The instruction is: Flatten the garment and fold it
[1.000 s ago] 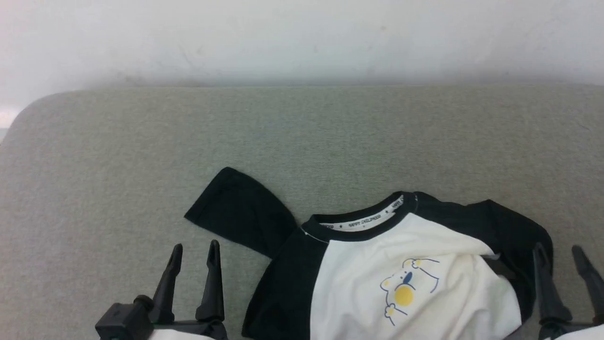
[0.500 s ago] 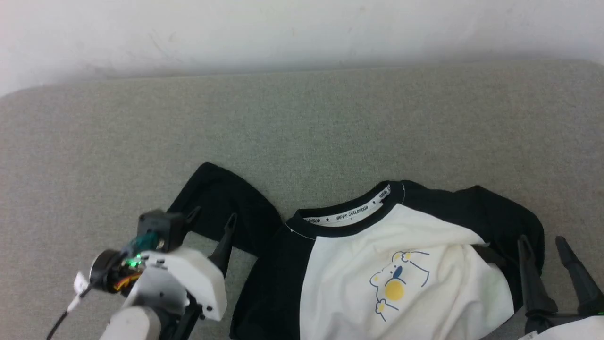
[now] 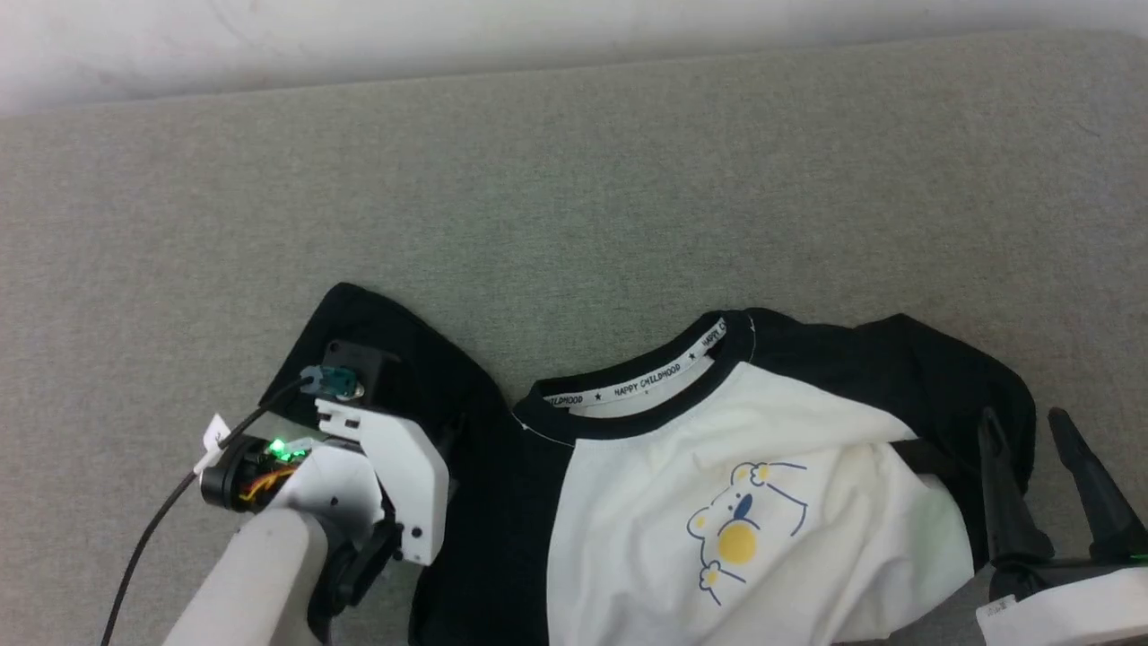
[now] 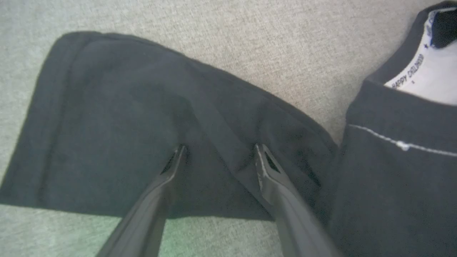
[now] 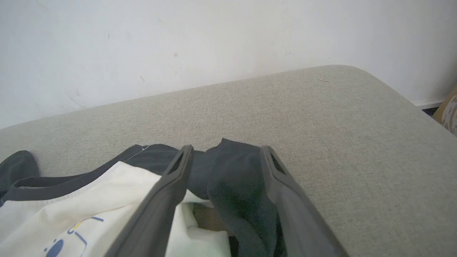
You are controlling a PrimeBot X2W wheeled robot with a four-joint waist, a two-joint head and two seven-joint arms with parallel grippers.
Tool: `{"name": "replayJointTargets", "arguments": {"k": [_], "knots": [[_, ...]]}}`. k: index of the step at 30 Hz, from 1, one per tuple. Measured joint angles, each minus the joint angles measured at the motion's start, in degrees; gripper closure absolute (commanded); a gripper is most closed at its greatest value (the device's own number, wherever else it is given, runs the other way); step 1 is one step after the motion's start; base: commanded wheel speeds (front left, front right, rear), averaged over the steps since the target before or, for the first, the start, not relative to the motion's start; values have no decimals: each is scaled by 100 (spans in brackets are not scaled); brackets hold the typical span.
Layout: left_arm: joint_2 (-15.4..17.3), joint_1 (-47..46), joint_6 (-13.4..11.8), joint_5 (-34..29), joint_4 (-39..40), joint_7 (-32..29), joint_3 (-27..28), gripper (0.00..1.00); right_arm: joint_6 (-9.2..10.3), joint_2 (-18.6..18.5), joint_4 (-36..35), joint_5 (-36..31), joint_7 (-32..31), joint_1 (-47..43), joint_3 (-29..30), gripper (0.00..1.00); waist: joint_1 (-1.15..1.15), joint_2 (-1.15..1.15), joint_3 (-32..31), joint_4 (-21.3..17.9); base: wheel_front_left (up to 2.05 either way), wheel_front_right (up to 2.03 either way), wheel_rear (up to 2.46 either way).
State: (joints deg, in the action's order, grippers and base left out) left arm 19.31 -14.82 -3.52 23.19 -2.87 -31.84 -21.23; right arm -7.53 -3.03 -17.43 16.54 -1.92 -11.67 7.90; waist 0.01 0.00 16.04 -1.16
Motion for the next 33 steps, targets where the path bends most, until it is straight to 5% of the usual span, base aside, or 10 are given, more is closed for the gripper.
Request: {"name": "replayJointTargets", "arguments": {"k": [1, 2, 3, 8, 12, 21, 28, 33], "knots": [[-7, -98, 4, 7, -98, -44, -25, 0, 0, 1, -11, 1, 1, 16, 3, 0, -1, 0, 55, -50, 0, 0, 0], [-18, -151, 42, 34, -137, -63, -35, 72, 0, 0, -12, 1, 2, 24, 10, 0, -1, 0, 79, -70, 0, 0, 0], [-38, -190, 55, 96, -168, -103, -36, 100, 0, 0, -13, 1, 2, 31, 19, 0, 0, 0, 99, -86, 0, 0, 0], [-157, -217, 70, 182, -177, 53, 2, 100, 0, -1, 3, 1, 10, 48, 102, 0, 0, 0, 111, -48, 0, 0, 0], [-240, -169, -201, 259, 80, 385, 325, 100, 0, 0, 30, 3, 11, 54, 101, 0, 0, 0, 25, 79, 0, 0, 0], [344, -9, -907, 509, 1378, 488, 1750, 100, 0, 1, 102, 13, 10, 54, 99, 0, -1, 0, -212, 448, 0, 0, 0], [654, 1278, -1678, 684, 1581, 456, 3169, 100, 0, 3, 175, 15, 11, 73, 104, 0, -2, 0, -367, 660, 0, 0, 0], [208, 2451, -1895, 961, 1730, 573, 3595, 100, 0, 4, 223, 11, 9, 70, 160, 0, -1, 0, -384, 663, 0, 0, 0]]}}
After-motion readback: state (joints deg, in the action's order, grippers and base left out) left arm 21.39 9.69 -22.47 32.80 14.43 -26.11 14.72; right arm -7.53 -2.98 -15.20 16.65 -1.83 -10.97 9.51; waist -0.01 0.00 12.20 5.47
